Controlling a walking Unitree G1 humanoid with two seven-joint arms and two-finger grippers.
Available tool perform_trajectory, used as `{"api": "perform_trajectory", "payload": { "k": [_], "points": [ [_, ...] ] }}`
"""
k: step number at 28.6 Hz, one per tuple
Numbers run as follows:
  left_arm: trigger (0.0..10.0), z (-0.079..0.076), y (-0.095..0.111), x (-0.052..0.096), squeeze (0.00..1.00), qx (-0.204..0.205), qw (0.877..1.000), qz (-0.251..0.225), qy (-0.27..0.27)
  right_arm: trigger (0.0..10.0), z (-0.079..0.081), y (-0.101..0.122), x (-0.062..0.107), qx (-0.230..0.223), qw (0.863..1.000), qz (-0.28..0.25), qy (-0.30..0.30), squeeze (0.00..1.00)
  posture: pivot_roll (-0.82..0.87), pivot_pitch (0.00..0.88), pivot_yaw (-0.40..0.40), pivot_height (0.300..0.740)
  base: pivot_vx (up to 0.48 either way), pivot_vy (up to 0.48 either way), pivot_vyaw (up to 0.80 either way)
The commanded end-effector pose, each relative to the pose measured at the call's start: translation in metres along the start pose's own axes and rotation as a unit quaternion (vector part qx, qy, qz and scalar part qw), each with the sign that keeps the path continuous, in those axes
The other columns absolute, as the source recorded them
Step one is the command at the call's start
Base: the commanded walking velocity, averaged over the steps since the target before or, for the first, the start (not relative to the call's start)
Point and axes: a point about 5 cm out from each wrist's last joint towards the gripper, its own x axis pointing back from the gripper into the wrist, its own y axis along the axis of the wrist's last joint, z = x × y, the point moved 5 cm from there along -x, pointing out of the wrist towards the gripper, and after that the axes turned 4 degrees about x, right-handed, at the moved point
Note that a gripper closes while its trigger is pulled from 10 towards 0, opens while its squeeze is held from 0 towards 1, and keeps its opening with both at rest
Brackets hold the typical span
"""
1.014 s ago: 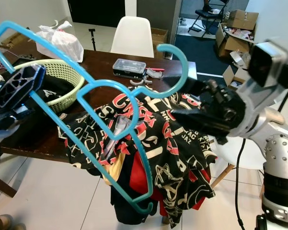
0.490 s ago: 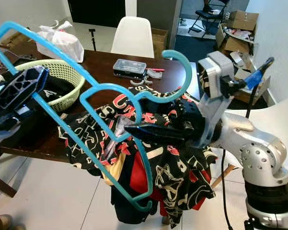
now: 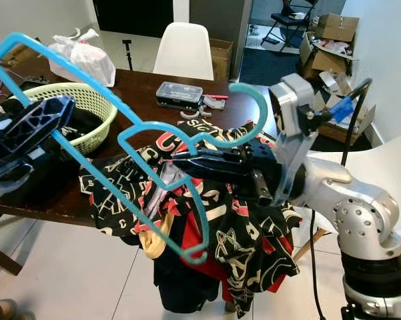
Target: Hang hanger
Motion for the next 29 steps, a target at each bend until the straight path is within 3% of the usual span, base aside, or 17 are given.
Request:
{"api": "perform_trajectory", "payload": {
  "k": [1, 7, 8, 12, 13, 20, 21, 29],
  "points": [
    [10.0, 0.001, -0.004, -0.002, 0.00, -0.024, 0.999, 0.034, 0.010, 0.0, 0.010, -0.006, -0.005, -0.004, 1.000, 0.017, 0.019, 0.00, 0.03, 0.068, -0.045, 0.740, 0.000, 0.000, 0.00],
    [10.0, 0.006, -0.005, -0.001, 0.00, -0.041, 0.998, 0.044, 0.025, 0.0, 0.014, -0.009, -0.007, -0.010, 0.999, 0.020, 0.028, 0.00, 0.03, 0.068, -0.047, 0.740, 0.000, 0.000, 0.00],
    [10.0, 0.006, -0.006, -0.001, 0.00, -0.043, 0.998, 0.045, 0.025, 10.0, 0.015, -0.009, -0.008, -0.004, 0.999, 0.019, 0.027, 0.00, 0.03, 0.068, -0.047, 0.740, 0.000, 0.000, 0.00],
    [10.0, 0.007, -0.007, -0.001, 0.00, -0.045, 0.998, 0.046, 0.025, 10.0, 0.013, -0.006, -0.010, 0.017, 1.000, 0.012, 0.020, 0.00, 0.03, 0.067, -0.047, 0.740, 0.000, 0.000, 0.00],
    [10.0, 0.007, -0.007, -0.001, 0.00, -0.047, 0.998, 0.046, 0.024, 10.0, 0.011, -0.006, -0.011, 0.023, 1.000, 0.009, 0.014, 1.00, 0.03, 0.066, -0.048, 0.740, 0.000, 0.000, 0.00],
    [10.0, 0.008, -0.006, -0.001, 0.00, -0.051, 0.997, 0.044, 0.023, 10.0, 0.002, -0.006, -0.013, 0.014, 1.000, 0.006, -0.018, 1.00, 0.03, 0.065, -0.048, 0.740, 0.000, 0.000, 0.00],
    [10.0, 0.008, -0.005, -0.001, 0.00, -0.054, 0.997, 0.043, 0.022, 10.0, -0.002, -0.008, -0.014, 0.006, 0.999, 0.010, -0.030, 0.00, 0.03, 0.064, -0.049, 0.740, 0.000, 0.000, 0.00],
    [10.0, 0.008, -0.002, 0.000, 0.00, -0.070, 0.997, 0.029, 0.019, 10.0, -0.005, -0.020, -0.024, -0.034, 0.999, 0.013, -0.037, 0.00, 0.03, 0.060, -0.054, 0.740, 0.000, 0.000, 0.00]
  ]
}}
